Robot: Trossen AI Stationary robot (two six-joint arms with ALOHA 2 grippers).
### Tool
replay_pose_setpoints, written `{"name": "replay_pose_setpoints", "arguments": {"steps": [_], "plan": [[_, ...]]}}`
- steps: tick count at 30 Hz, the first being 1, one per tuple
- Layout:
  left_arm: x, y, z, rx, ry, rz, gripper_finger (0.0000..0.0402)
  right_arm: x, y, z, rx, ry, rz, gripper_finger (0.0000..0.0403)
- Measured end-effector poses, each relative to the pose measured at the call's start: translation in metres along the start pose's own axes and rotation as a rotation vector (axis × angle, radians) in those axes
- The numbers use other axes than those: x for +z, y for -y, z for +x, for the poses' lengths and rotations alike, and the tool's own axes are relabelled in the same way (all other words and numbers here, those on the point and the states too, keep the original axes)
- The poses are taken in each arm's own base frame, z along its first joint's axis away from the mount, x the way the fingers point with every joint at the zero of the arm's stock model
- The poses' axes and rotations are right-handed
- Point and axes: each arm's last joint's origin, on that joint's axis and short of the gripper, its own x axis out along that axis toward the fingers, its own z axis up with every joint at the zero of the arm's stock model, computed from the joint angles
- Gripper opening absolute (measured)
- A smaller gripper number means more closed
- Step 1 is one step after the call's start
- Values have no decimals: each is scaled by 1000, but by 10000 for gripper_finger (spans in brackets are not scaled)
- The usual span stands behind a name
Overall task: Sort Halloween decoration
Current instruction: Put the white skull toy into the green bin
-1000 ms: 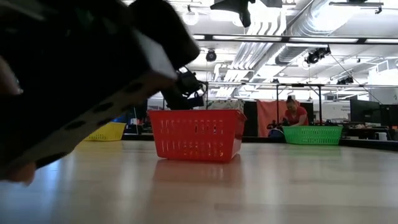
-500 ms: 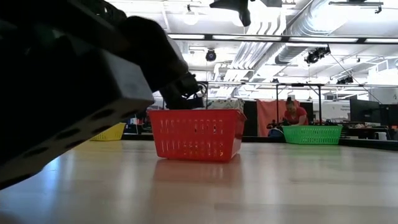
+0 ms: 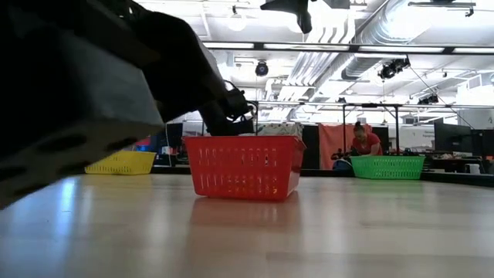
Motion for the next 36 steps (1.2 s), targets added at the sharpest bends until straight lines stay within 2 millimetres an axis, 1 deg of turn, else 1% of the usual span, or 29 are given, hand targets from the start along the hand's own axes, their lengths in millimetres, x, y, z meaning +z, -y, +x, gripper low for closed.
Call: {"name": "replay_pose_setpoints", "arguments": {"steps": [4, 7, 14, 19, 22, 25, 28, 30, 33, 36], "plan": [[0, -1, -4, 6, -8, -60, 16, 0, 0, 0, 0, 0, -1, 152], [-2, -2, -12, 9, -14, -89, 15, 0, 0, 0, 1, 0, -20, 152], [3, -7, -42, 28, 16, -121, 15, 0, 0, 0, 1, 3, -40, 152], [12, -5, -75, 14, 77, -174, 15, 1, 2, 0, -4, 6, -86, 152], [19, -1, -102, -16, 146, -221, 14, 3, 4, -1, -14, 11, -108, 152], [27, 5, -139, -50, 233, -269, 15, 5, 8, -2, -24, 21, -151, 152], [34, 17, -176, -112, 318, -339, 15, 9, 9, -2, -23, 55, -237, 152], [40, 28, -203, -156, 377, -398, 15, 11, 7, -3, -16, 74, -329, 152], [47, 45, -241, -213, 459, -469, 15, 8, 1, -1, -7, 71, -511, 152], [54, 65, -271, -245, 519, -515, 16, 4, -6, 1, -77, 71, -682, 152]]}}
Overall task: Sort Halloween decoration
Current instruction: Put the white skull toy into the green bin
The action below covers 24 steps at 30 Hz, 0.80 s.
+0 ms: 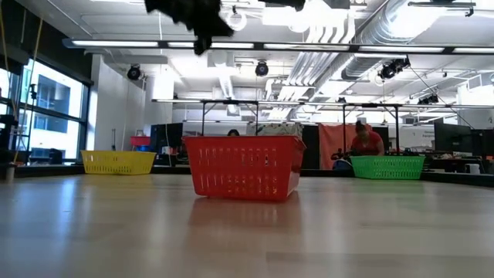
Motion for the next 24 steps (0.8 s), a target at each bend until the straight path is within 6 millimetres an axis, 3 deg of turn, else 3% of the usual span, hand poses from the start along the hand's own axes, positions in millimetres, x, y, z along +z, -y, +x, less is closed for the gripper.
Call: {"name": "replay_pose_setpoints", "arguments": {"steps": [5, 11, 15, 24], "plan": [[7, 42, -13, -70, 61, -52, 15, 6, -7, 0, -163, -41, -219, 153], [27, 77, -7, -167, 221, -94, 9, 23, -19, 3, -167, -19, -383, 185], [28, 84, -4, -192, 228, -94, 1, 26, -19, 0, -203, -65, -403, 208], [15, 76, -4, -137, 116, -94, 0, 28, -15, -16, -310, -136, -399, 218]]}}
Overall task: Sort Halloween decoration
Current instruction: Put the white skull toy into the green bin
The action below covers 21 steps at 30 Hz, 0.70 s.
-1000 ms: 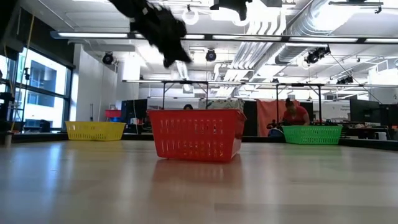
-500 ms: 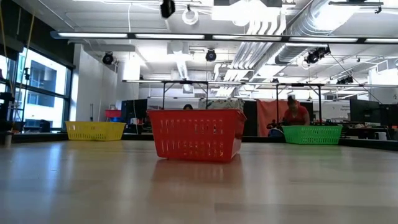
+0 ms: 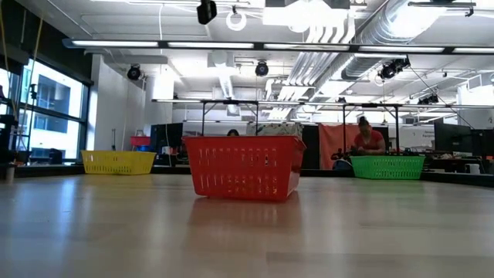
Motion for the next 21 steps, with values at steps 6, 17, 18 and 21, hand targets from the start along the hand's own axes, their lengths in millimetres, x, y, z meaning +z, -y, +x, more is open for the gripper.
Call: {"name": "replay_pose_setpoints", "arguments": {"steps": [6, 17, 18, 21], "plan": [[-1, -3, -2, 14, -9, 33, 0, -1, 0, 0, -13, -17, 56, 218], [-7, -20, -21, 163, -60, 44, 0, -2, 1, 0, -18, -20, 119, 218], [-9, -23, -24, 212, -74, 47, 0, -2, 2, 0, -20, -21, 136, 218], [-17, -35, -31, 395, -154, 97, 0, -4, 4, 1, -27, -30, 207, 218]]}}
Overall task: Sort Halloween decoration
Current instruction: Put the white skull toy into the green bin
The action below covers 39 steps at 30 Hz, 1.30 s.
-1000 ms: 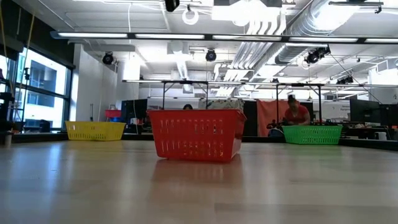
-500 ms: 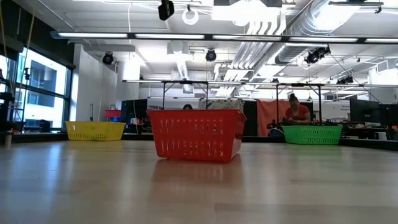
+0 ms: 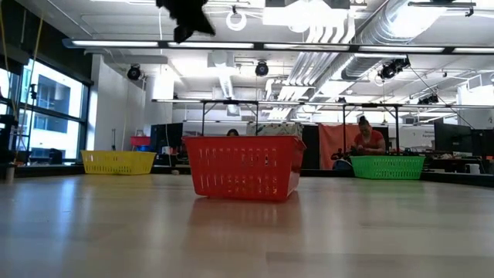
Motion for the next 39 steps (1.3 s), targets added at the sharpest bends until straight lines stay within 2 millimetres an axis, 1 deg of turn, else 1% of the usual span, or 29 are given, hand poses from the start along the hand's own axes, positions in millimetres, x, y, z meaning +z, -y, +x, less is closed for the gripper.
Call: {"name": "replay_pose_setpoints", "arguments": {"steps": [3, 5, 7, 9, 12, 14, 16, 18, 20, 23, 25, 34, 39], "plan": [[-9, -18, 12, 221, -88, 48, 3, -4, 2, 1, 1, -36, 43, 218], [-18, -37, 25, 302, -177, 51, 13, -8, 3, 2, 3, -65, 66, 218], [-25, -59, 39, 338, -251, 43, 31, -11, 3, 2, 4, -90, 100, 218], [-32, -85, 54, 356, -316, 19, 54, -13, 4, 2, 4, -108, 137, 218], [-48, -130, 80, 380, -439, -79, 95, -14, 4, 2, 3, -120, 198, 218], [-61, -156, 96, 389, -526, -156, 123, -15, 3, 2, 2, -124, 237, 218], [-74, -175, 111, 390, -613, -200, 151, -15, 3, 2, 0, -129, 278, 218], [-84, -187, 127, 377, -680, -206, 177, -15, 3, 2, -2, -128, 312, 218], [-89, -196, 138, 369, -708, -209, 200, -15, 3, 3, -3, -129, 340, 218], [-90, -201, 146, 369, -714, -193, 224, -16, 2, 5, -5, -136, 381, 218], [-94, -203, 150, 395, -744, -180, 232, -17, 1, 6, -5, -141, 397, 218], [-109, -212, 166, 406, -795, -239, 230, -18, -1, 8, -1, -154, 400, 218], [-116, -216, 174, 408, -812, -270, 230, -19, -1, 8, -3, -157, 436, 218]]}}
